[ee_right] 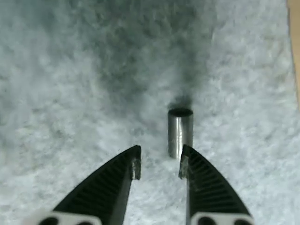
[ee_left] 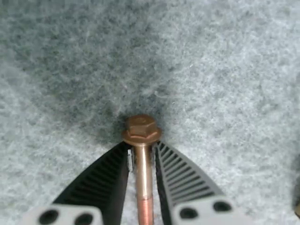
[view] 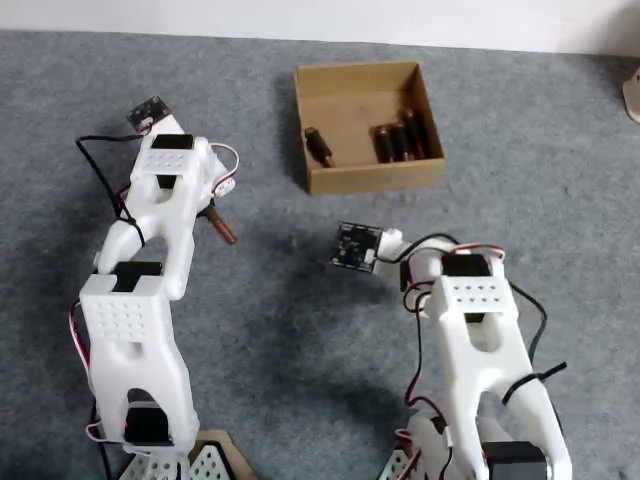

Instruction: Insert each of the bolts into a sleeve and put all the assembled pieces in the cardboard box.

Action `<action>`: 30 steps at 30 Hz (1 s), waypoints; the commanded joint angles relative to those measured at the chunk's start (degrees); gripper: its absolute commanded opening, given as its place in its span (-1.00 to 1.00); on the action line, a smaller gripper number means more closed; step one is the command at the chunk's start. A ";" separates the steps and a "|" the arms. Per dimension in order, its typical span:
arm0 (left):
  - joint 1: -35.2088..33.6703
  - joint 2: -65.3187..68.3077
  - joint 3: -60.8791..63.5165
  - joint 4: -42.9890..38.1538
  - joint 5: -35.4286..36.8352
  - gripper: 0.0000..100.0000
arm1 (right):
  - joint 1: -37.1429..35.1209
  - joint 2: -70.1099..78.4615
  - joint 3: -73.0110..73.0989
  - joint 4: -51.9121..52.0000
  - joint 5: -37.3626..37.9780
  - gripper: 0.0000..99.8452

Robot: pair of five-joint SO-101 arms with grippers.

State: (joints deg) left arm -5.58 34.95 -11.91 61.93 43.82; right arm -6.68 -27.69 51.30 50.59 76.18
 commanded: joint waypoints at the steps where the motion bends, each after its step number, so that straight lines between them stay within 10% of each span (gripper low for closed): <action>1: 1.19 -1.71 -0.31 -0.18 -0.53 -0.99 | -1.71 -0.04 -0.22 -1.27 -0.62 -0.72; 30: 1.89 -1.63 -0.31 -0.26 -0.79 -0.99 | 3.47 21.14 -7.96 -10.77 -2.64 -0.72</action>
State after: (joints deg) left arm -5.49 34.95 -11.91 61.93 43.47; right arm -5.01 -5.01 47.16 39.96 74.59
